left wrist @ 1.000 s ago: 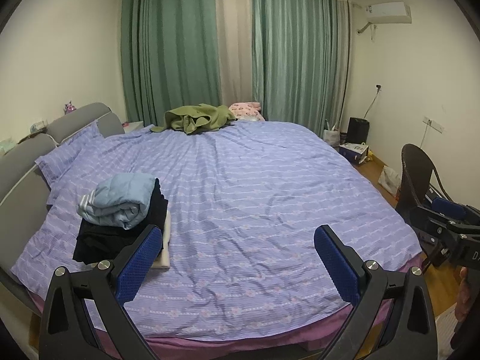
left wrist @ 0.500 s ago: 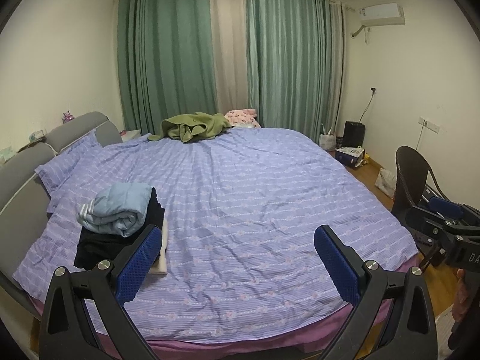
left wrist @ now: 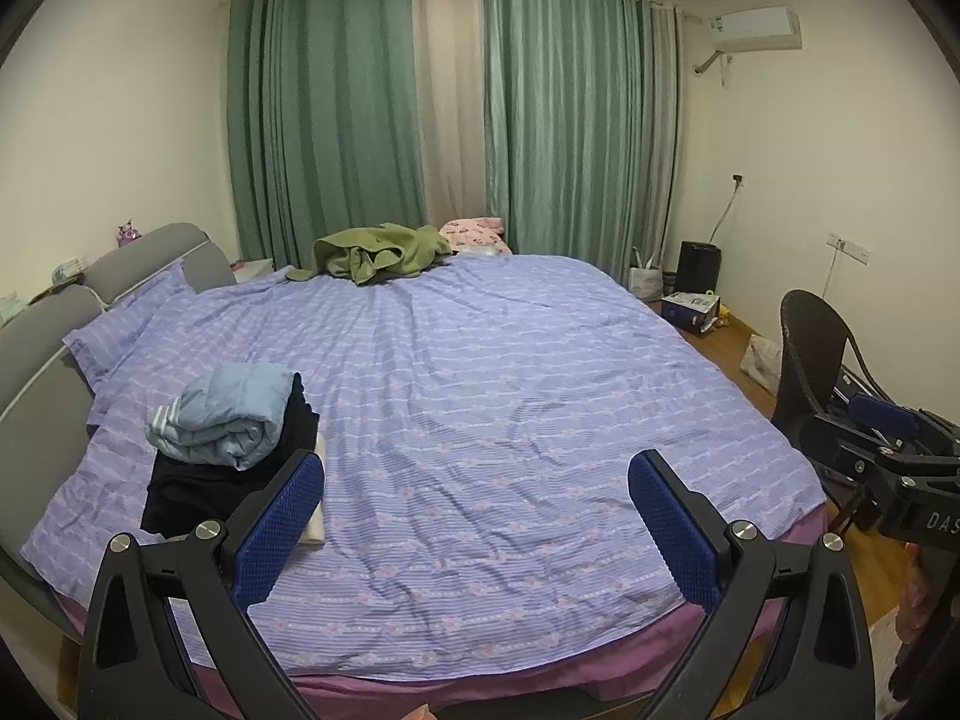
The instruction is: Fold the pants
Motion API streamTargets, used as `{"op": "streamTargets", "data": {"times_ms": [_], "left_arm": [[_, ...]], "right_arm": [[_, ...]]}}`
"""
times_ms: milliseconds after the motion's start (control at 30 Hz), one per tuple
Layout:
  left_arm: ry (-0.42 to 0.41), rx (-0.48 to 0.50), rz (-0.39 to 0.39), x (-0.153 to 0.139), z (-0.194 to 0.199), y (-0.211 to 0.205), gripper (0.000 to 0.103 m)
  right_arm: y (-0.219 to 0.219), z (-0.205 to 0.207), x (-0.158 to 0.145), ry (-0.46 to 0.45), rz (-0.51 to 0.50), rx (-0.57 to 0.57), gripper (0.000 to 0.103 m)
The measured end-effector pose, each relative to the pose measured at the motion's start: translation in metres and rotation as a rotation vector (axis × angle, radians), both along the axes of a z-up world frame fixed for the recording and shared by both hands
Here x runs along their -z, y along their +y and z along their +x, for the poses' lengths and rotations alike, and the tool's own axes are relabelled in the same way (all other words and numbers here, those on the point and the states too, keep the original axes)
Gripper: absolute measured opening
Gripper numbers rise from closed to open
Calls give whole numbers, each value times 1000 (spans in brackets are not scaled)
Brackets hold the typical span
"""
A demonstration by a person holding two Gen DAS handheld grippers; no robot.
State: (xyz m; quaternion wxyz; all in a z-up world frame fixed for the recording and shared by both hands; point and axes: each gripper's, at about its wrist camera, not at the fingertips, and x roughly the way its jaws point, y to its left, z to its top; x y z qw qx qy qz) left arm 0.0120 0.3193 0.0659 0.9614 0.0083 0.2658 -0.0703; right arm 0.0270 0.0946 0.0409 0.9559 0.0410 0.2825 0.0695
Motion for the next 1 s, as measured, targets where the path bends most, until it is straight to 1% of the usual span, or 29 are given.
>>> {"op": "streamTargets", "data": {"times_ms": [467, 1000], "left_arm": [[-13, 3, 10, -1, -2, -3, 103], [-3, -11, 6, -3, 0, -4, 103]], "right_arm": [[-2, -3, -1, 1, -1, 8, 97], [-4, -3, -2, 3, -2, 9, 97]]}}
